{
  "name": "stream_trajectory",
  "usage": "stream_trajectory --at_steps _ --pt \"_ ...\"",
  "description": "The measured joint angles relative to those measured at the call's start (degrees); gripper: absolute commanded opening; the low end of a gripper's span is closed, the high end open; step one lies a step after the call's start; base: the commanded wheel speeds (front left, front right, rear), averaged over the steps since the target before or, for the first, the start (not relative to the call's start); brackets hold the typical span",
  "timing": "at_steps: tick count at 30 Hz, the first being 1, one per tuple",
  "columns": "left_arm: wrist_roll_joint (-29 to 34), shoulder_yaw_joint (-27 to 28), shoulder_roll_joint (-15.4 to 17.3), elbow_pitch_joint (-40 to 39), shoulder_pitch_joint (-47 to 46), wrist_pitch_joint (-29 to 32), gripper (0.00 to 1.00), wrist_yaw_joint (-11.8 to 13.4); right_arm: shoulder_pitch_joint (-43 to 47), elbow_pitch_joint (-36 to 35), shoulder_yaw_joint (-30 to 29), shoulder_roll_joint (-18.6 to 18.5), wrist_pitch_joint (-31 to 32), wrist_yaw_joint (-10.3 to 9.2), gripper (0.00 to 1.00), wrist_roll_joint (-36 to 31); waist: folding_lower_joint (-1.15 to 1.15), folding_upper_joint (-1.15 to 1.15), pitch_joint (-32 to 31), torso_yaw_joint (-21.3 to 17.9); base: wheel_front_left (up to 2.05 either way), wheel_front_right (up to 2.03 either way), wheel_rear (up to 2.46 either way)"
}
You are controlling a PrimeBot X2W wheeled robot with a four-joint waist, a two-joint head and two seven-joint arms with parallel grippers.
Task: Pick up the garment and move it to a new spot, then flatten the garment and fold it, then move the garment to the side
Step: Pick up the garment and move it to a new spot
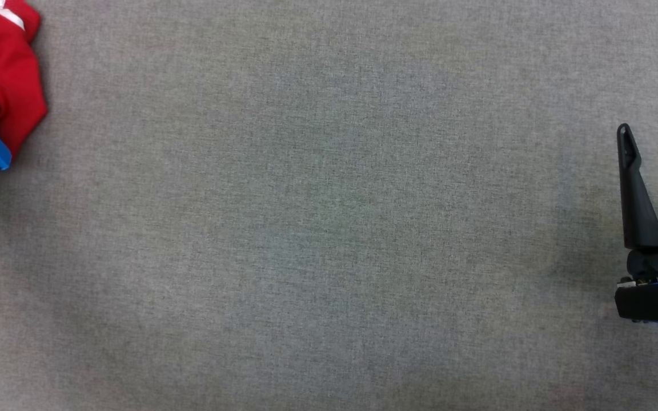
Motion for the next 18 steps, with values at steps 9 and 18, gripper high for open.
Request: stream_trajectory --at_steps 9,18 --pt "-5.9 -5.3 2.4 1.3 -1.4 2.8 0.0 0.0 -0.2 0.3 -0.1 0.0 -0.1 -0.01 1.0 0.0 0.0 0.0 0.1 -1.1 0.0 0.0 0.0" --pt "-8.3 -10.6 4.3 -0.4 -0.7 -5.2 0.0 0.0 0.0 2.8 -0.4 1.5 -1.9 -0.01 1.0 0.5 0.0 0.0 -2.8 -1.8 0.0 0.0 0.0"
